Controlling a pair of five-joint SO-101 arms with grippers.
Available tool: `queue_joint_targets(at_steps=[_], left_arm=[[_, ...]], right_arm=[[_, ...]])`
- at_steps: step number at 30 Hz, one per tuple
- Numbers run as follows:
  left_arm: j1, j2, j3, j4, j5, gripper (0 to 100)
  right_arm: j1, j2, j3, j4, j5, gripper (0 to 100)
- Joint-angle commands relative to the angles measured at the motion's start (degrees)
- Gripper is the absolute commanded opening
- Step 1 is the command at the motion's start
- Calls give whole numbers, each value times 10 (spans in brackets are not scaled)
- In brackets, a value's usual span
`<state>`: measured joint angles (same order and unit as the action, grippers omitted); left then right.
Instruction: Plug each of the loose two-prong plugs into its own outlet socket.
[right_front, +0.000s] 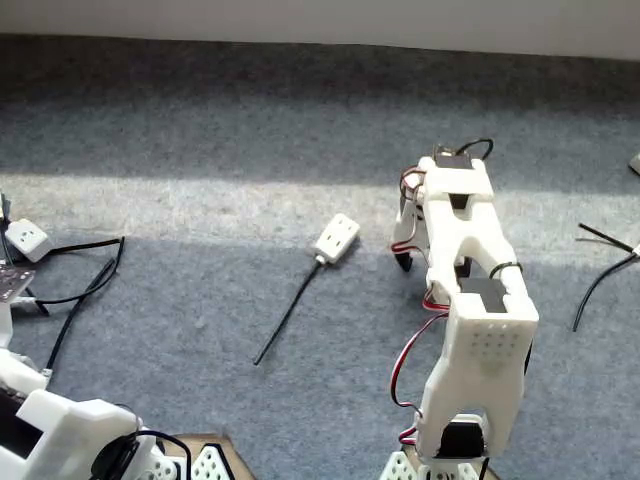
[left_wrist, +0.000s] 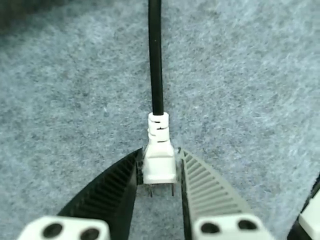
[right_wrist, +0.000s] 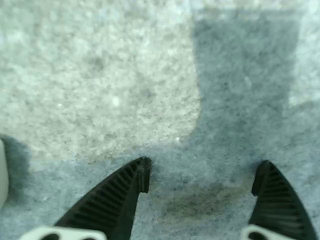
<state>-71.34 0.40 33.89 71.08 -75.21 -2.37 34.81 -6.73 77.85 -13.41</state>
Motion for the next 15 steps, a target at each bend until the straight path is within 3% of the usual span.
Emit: queue_joint_targets(at_steps=[1, 15], left_arm=[[0, -19, -4, 8, -10, 8], [0, -18, 16, 8, -10, 11]], right_arm=[[7, -6, 4, -13, -5, 325], [7, -6, 4, -12, -5, 325]])
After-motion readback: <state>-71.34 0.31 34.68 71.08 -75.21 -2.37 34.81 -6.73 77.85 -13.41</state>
